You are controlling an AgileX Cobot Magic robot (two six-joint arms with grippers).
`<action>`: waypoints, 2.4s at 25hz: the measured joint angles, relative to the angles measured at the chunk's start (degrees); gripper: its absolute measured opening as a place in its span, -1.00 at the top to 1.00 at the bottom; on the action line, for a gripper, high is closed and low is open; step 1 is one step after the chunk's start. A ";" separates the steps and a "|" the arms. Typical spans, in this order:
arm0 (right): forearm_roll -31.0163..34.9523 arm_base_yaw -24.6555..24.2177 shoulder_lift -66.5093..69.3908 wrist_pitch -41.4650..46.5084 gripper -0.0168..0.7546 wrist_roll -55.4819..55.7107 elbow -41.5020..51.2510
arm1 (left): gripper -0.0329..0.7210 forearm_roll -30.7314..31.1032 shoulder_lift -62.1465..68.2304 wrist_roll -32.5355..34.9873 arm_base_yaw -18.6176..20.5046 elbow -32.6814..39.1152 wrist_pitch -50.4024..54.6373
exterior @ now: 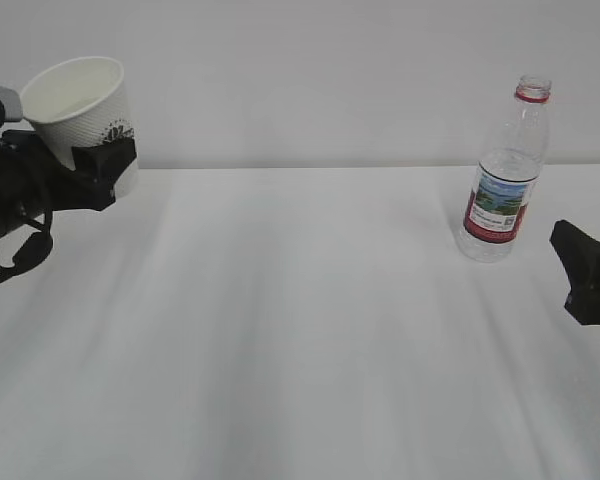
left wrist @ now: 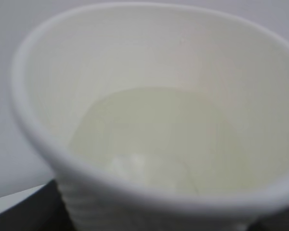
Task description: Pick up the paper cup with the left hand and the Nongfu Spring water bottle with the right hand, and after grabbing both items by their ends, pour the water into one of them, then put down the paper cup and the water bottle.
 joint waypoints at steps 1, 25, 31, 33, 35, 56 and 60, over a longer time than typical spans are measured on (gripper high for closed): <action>0.00 0.00 0.00 0.00 -0.48 0.00 0.00 | -0.39 -0.28 0.00 0.00 0.51 0.00 0.00; 0.00 0.00 0.00 0.00 -0.48 0.00 0.00 | -0.38 -4.76 2.12 0.00 8.35 0.00 2.51; 0.00 0.00 0.00 0.00 -0.48 0.00 0.00 | -0.37 -4.76 5.55 0.00 8.35 0.00 -0.20; 0.00 0.00 0.00 0.00 -0.48 0.00 0.00 | -0.37 -4.89 7.01 0.00 8.35 0.00 -1.83; 0.00 0.00 0.00 0.00 -0.48 0.00 0.00 | -0.37 -5.15 7.96 0.00 8.35 0.00 -2.87; 0.00 0.00 0.00 0.00 -0.48 0.00 0.00 | -0.31 -7.96 18.33 0.00 8.45 -4.50 -7.42; 0.00 0.00 0.00 0.00 -0.48 0.00 0.00 | -0.30 -7.96 19.44 0.82 8.45 -5.49 -7.52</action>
